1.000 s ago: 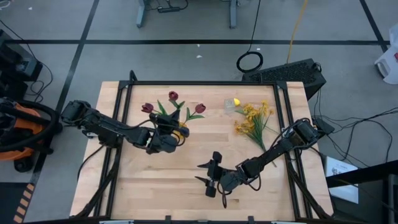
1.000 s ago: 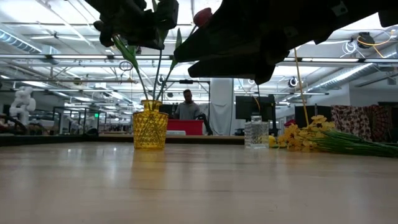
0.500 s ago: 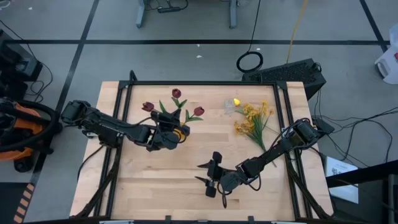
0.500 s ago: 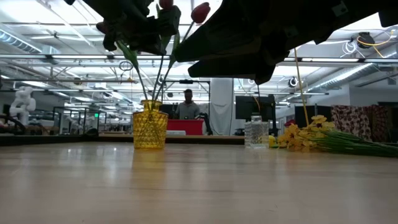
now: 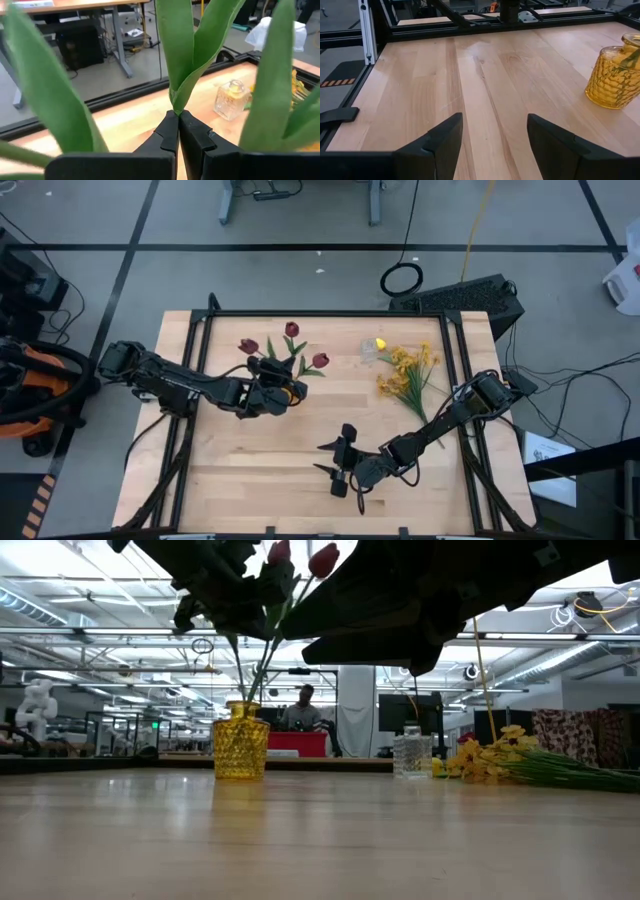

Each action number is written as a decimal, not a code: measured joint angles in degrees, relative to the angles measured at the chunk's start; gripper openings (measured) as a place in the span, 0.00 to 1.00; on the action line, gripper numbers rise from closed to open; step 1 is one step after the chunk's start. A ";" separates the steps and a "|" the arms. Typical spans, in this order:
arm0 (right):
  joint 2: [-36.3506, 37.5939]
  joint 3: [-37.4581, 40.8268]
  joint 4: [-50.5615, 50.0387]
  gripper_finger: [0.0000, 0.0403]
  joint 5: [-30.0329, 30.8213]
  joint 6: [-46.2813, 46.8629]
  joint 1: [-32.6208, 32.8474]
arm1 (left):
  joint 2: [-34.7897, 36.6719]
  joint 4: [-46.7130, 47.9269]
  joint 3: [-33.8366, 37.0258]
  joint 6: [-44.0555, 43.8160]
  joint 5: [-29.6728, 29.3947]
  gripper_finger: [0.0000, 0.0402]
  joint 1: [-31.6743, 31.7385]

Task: Sort flowers into vase by color
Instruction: Put the violet tulip into the yellow vase, then put the yellow flowers into the transparent vase

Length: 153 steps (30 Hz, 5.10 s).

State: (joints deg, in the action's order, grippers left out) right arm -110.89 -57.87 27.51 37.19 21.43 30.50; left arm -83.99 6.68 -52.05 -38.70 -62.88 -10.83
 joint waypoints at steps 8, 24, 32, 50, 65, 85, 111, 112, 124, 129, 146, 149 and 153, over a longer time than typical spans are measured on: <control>0.00 0.00 -0.03 0.53 0.00 0.00 0.00 | 0.00 -0.02 0.00 -0.17 1.15 0.03 -0.07; 0.00 0.00 -0.84 0.53 0.00 -0.01 0.63 | 1.36 3.38 0.00 -1.98 2.80 0.33 -2.98; -0.02 0.00 -1.27 0.53 0.00 0.00 0.74 | 4.93 13.00 -0.02 -8.95 4.66 0.36 -6.12; -0.04 0.00 -3.63 0.53 -1.10 3.17 1.43 | 9.79 20.83 -0.02 -12.04 15.81 0.36 -14.32; 7.42 -0.02 -15.99 0.53 -1.53 6.06 3.45 | 11.59 32.43 -0.02 -22.61 19.09 0.36 -26.41; 27.02 -0.02 -76.69 0.53 -6.98 30.90 -0.73 | -2.71 18.05 0.00 -26.56 10.22 0.36 -31.90; 27.02 15.26 -97.02 0.50 -10.66 70.79 -6.08 | -4.59 11.31 0.00 -22.02 11.65 0.36 -31.34; 27.02 16.22 -96.03 0.51 -10.23 70.93 -6.08 | -4.59 11.32 0.00 -21.30 11.73 0.36 -31.15; 26.99 23.94 -87.99 0.54 -3.67 76.40 -6.03 | -4.61 11.15 0.00 -19.19 12.02 0.36 -27.13; 26.99 24.38 -84.90 0.42 -1.35 76.99 -5.65 | -4.63 9.96 0.00 -19.03 13.14 0.36 -26.60; 26.99 24.39 -82.99 0.01 1.55 78.23 -5.64 | -4.63 9.75 0.00 -19.04 13.19 0.36 -26.69; 26.99 24.39 -82.99 0.00 1.77 78.23 -5.64 | -4.63 9.75 0.00 -18.99 13.19 0.36 -26.69; 26.99 23.52 -83.81 0.00 2.25 77.93 -4.89 | -4.63 9.75 0.00 -18.97 13.19 0.36 -26.69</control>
State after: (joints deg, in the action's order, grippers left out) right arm -83.90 -34.35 -56.30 39.44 99.36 25.61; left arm -88.62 16.43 -52.05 -57.67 -49.69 -37.52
